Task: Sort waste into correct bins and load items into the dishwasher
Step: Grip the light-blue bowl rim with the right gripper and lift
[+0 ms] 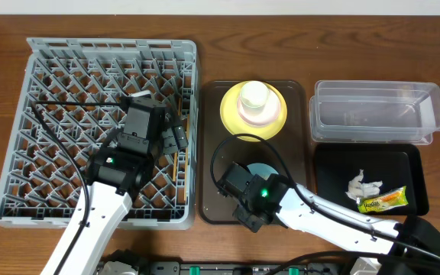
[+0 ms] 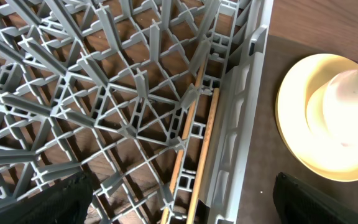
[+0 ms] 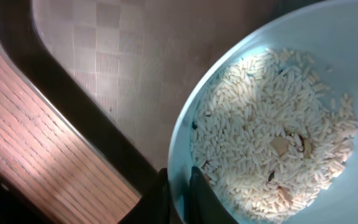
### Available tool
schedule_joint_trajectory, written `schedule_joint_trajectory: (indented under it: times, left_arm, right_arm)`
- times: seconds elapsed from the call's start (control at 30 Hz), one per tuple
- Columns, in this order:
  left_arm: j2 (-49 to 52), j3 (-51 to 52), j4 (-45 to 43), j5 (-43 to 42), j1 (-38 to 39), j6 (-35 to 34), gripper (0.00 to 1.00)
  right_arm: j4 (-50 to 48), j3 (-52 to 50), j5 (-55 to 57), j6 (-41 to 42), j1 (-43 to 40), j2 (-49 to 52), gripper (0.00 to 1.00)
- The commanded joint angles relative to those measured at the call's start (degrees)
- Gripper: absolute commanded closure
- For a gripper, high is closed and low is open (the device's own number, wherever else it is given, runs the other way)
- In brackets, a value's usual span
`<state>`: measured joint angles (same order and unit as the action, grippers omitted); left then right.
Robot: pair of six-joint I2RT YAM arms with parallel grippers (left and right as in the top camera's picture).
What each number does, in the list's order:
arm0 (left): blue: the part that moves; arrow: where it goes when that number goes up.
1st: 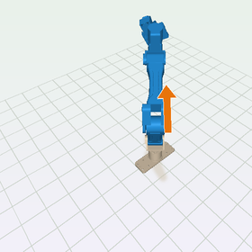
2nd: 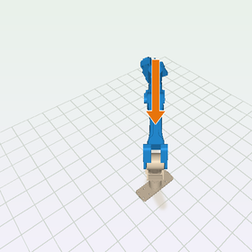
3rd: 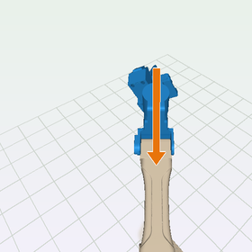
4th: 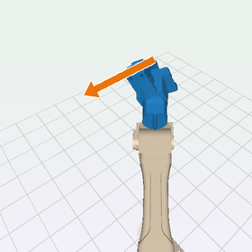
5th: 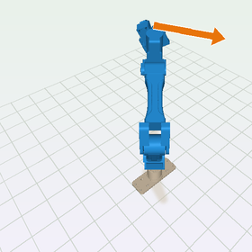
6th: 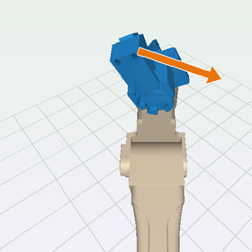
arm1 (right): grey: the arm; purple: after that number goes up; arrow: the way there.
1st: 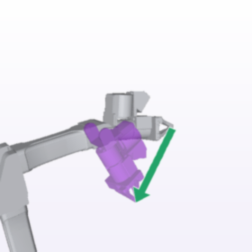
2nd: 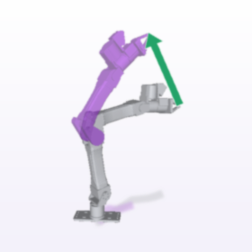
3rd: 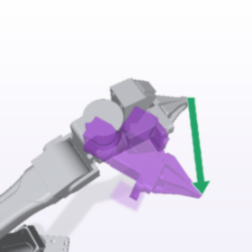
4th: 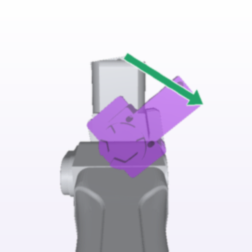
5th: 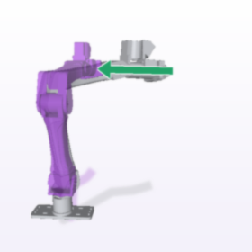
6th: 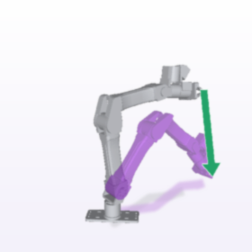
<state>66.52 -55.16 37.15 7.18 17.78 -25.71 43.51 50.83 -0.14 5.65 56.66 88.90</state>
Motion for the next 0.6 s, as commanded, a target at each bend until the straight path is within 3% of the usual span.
schedule_joint_trajectory:
  times: [0.0, 0.3, 0.57]
  left_arm:
    - [-0.31, -0.83, 0.17, -0.15, -0.24, -0.09, 0.07]
    - [-0.31, -0.83, 0.17, -0.15, -0.24, -0.09, 0.06]
    - [-0.31, -0.83, 0.17, -0.15, -0.24, -0.09, 0.07]
  right_arm:
    - [0.50, -0.81, -0.39, 0.11, 0.42, 0.48, 0.88]
    - [0.92, -0.83, -0.37, 0.04, 0.42, 0.48, 0.99]
    - [0.92, 0.90, 1.40, 0.09, -1.09, 0.46, 0.99]
